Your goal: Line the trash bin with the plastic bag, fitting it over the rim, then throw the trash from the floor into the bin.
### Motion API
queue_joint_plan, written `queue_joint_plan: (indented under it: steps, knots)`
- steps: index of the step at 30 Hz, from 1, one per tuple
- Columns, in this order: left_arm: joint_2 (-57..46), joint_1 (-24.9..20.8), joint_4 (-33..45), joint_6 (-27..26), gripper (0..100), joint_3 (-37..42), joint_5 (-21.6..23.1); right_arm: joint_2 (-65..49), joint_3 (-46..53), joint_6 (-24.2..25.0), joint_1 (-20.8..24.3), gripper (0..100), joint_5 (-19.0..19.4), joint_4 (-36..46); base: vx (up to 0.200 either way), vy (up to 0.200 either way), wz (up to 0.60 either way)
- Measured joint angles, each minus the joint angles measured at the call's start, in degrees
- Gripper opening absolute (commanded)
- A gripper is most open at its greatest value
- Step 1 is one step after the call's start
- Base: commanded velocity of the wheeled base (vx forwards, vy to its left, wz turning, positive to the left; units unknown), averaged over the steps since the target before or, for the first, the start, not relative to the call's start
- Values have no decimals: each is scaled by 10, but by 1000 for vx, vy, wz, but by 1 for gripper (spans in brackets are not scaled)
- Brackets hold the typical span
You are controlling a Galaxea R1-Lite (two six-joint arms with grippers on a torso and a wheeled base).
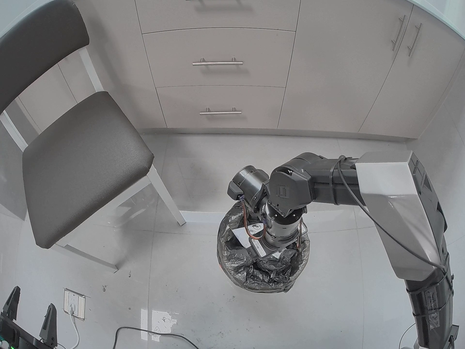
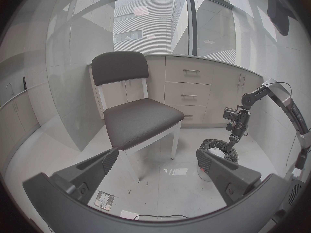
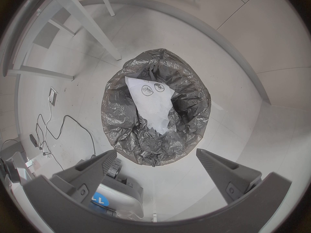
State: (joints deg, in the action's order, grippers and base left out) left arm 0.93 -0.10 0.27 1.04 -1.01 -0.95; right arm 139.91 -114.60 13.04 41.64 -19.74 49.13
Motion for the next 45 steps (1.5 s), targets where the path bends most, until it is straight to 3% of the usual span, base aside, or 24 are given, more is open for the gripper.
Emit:
queue_joint_plan:
  steps: [17, 18, 37, 45]
  knots:
    - [0, 0, 0, 0, 100, 0, 0, 0, 0, -1, 6, 100, -14, -24, 0, 0, 0]
    - [0, 0, 0, 0, 100, 0, 0, 0, 0, -1, 6, 0, -14, -24, 0, 0, 0]
    - [0, 0, 0, 0, 100, 0, 0, 18, 0, -8, 8, 0, -42, -105, 0, 0, 0]
    - [0, 0, 0, 0, 100, 0, 0, 35, 0, -18, 3, 0, -50, -181, 0, 0, 0]
